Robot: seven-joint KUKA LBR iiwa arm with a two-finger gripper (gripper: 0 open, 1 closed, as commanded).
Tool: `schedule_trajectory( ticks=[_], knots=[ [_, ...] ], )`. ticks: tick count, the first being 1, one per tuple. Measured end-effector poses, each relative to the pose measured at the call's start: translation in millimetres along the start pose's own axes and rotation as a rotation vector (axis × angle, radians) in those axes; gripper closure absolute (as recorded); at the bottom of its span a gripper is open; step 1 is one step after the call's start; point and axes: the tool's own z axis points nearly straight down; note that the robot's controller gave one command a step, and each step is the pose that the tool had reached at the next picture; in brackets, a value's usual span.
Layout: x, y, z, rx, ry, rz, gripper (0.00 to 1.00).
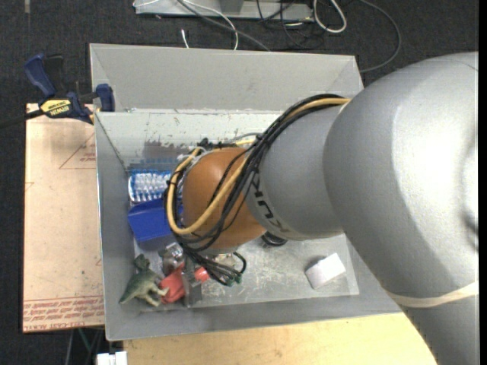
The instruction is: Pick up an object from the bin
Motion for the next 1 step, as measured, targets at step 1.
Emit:
schedule_trajectory(
  ticks=[1],
  knots=[
    [-19.0,-3.5,-102.4,-0.001,0.003,-0.012,1.0]
  ],
)
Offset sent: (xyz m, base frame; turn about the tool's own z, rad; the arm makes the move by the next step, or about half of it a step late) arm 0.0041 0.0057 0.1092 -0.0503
